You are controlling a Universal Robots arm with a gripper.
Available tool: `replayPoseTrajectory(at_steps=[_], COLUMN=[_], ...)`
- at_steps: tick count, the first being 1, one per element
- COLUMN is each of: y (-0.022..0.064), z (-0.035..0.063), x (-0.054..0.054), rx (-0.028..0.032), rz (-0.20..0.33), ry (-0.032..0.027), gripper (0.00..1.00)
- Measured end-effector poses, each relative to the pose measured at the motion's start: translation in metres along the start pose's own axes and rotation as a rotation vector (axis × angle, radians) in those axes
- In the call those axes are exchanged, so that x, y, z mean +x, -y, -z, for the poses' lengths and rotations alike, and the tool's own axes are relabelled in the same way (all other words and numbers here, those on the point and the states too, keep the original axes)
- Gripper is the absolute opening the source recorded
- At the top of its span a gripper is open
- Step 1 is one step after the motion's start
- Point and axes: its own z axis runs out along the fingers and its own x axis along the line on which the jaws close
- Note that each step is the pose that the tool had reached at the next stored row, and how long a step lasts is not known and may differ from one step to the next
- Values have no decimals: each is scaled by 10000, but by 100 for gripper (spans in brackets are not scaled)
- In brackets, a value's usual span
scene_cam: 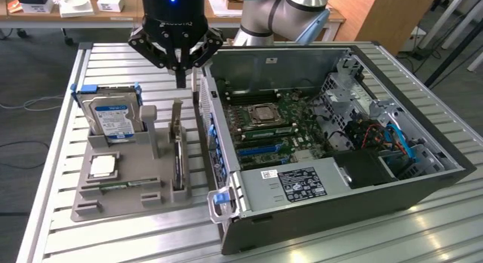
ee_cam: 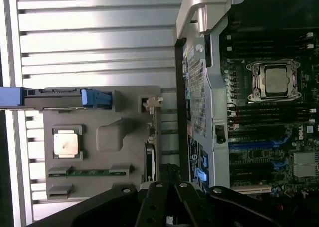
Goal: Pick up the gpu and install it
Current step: 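Reach for the gpu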
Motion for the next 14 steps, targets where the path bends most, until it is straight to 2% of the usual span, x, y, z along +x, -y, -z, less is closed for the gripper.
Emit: replayPoseTrajectory(at_steps=[8, 14], y=[97, 134], z=[4, 5], x=[4, 10], rx=[0, 0], rz=[0, -1], ry=[0, -1], gripper=[11, 11])
